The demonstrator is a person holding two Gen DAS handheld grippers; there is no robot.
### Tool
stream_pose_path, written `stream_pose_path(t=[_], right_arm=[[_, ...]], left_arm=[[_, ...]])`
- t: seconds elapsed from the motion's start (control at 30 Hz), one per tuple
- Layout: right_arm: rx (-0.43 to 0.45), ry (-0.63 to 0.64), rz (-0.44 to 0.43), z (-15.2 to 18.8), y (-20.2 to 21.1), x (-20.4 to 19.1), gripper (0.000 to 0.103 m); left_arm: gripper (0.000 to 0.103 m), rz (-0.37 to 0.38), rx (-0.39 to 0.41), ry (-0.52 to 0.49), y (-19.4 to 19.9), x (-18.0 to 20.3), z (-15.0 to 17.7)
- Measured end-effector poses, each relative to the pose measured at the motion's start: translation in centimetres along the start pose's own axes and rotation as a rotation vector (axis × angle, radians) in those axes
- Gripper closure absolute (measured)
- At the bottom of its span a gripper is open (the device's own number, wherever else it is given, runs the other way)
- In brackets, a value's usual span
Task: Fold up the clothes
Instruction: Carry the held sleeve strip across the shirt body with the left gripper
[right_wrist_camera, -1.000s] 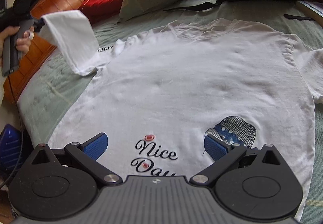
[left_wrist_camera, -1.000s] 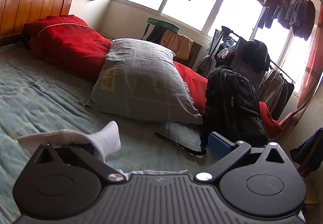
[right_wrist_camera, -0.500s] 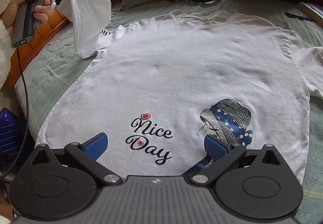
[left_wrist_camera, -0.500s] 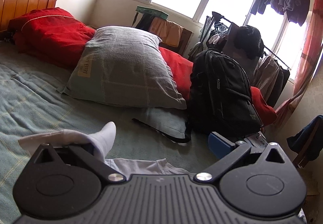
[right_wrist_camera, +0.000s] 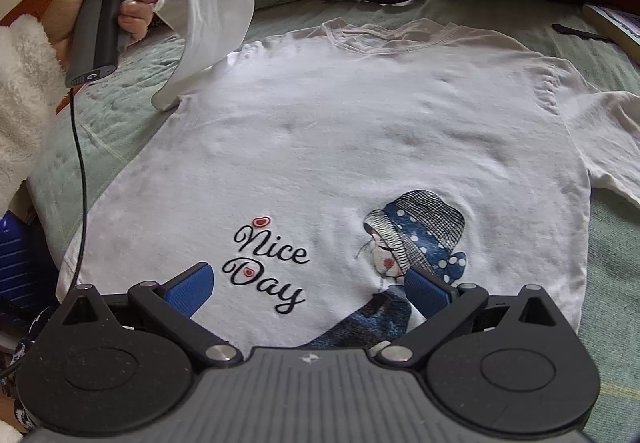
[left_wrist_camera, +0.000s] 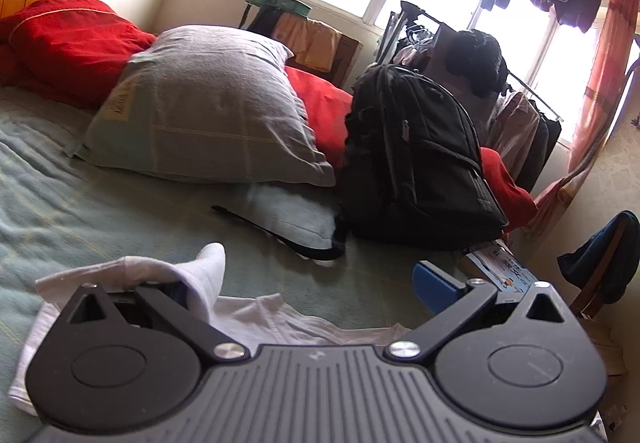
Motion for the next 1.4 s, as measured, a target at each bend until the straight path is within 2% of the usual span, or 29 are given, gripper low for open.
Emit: stream_pose_path(t=[0.2,0.47,0.57,0.7,1.0,1.2,1.4], right_arm=[[0.0,-0.01,0.029,-0.1,0.4,1.5,0.0],[0.036,-0.057,0.062,-0.7,1.4,4.1,0.0],[0.043,-0.073,0.08,-0.8,1.7,4.9,0.0],[0.043,-0.092,0.094,-0.8,1.7,5.8,0.0],[0.03,-0.112,0.115,-0.5,1.3,6.6,0.0],[0.029,-0.127,0.125,-0.5,1.3,7.3,0.0],[0.032,-0.138,0.129,-0.5,1.4,7.7,0.0]], left_arm=[[0.001,0.041,-0.023,-0.042,-1.9,3.3,2.7],[0.001,0.087,-0.047,-0.057,-2.7,6.0,6.3],[0.001,0.08,-0.05,-0.072,-2.8,6.4,7.1],[0.001,0.079,-0.041,-0.135,-2.5,7.7,7.9],[0.001,0.121,-0.08,-0.238,-3.6,11.4,10.5],[0.001,0.129,-0.108,-0.281,-3.8,12.5,12.0],[0.001,0.173,-0.129,-0.331,-3.4,14.2,13.4]])
Point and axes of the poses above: each gripper's, at about its wrist camera, not at the fingertips, and y roughly against the way its jaws point, x to its right, z to its underside, the point moved 10 cm from there along -y, roughly the way its jaws point, and after that the axes turned 1 degree about -y, right-handed, at the moved point
